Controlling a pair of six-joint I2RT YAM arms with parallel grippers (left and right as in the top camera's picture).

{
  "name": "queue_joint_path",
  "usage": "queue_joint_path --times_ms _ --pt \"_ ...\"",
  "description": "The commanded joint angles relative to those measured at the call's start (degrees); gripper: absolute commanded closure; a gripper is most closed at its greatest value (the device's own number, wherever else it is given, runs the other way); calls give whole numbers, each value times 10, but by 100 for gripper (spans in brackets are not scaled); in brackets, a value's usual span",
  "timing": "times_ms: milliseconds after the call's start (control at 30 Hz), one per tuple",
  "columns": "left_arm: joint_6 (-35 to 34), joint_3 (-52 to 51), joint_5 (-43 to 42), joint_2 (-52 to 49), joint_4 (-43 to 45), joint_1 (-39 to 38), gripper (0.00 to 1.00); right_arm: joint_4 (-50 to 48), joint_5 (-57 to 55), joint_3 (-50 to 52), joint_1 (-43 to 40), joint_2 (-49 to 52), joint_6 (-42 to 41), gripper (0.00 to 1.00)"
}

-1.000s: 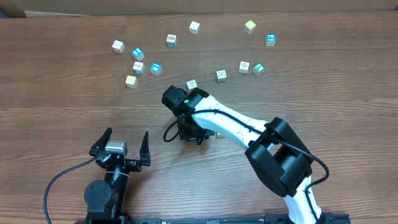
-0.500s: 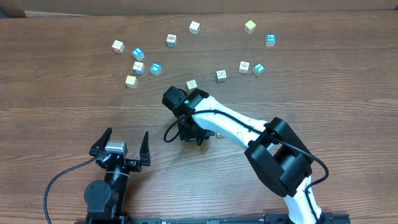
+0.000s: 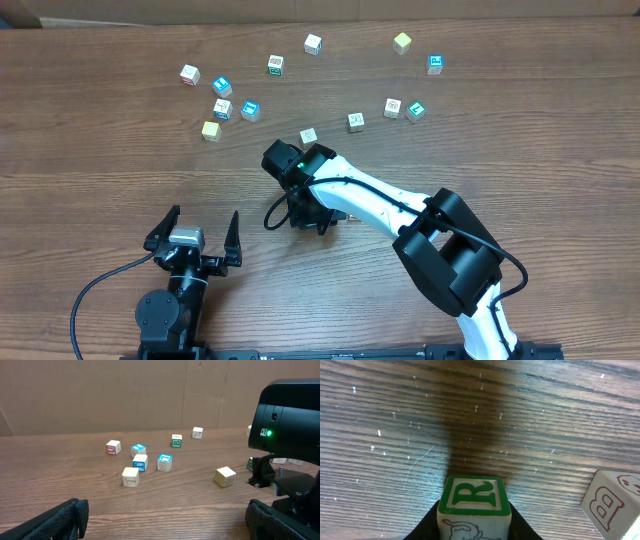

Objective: Form a horizontal line
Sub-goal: 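Lower the green-R block beside the placed blocks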

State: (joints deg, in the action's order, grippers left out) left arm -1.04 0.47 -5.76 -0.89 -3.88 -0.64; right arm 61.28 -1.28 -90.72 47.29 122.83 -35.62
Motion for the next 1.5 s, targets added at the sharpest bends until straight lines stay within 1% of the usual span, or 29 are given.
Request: queue_joint_path --times_ms 0,333,400,467,1467 --pt "13 -2 2 5 -1 4 0 -3 -1 3 -1 -15 -4 75" --pt "13 -2 2 5 -1 4 1 -1 0 3 -1 -15 -4 74" --pt "13 -2 2 5 -1 4 0 -1 0 3 -1 -15 -4 71" --pt "13 -2 2 5 -1 4 0 -1 -1 4 -1 -15 -4 71" --pt "13 -2 2 5 -1 4 0 -1 -1 7 -1 -13 -4 71"
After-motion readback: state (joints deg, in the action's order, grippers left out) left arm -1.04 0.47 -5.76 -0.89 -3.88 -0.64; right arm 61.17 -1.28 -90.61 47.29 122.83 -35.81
